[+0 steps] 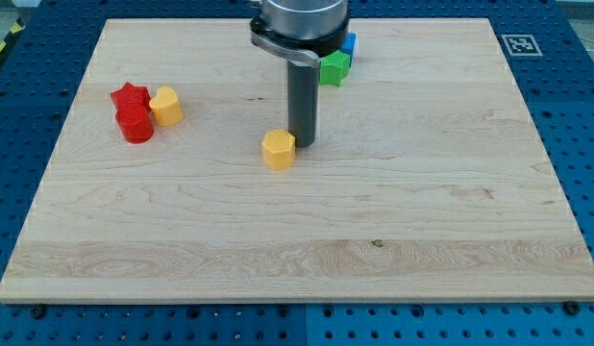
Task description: Place the yellow hexagon towards the bottom of the yellow heart
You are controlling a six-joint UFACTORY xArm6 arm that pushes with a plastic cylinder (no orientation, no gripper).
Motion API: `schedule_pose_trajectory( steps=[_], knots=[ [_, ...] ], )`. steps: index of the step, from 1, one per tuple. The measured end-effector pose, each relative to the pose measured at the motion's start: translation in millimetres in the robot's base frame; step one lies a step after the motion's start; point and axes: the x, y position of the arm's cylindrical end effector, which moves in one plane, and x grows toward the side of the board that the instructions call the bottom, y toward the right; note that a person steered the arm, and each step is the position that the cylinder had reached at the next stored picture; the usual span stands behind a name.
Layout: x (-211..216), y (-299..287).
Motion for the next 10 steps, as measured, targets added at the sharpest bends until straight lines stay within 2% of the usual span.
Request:
schedule_pose_trajectory(
  steps=[1,2,3,5,8,10],
  knots=[
    [0,-22],
    [2,-15],
    [15,12],
    [53,2],
    [41,-55],
    [30,-45]
  ],
)
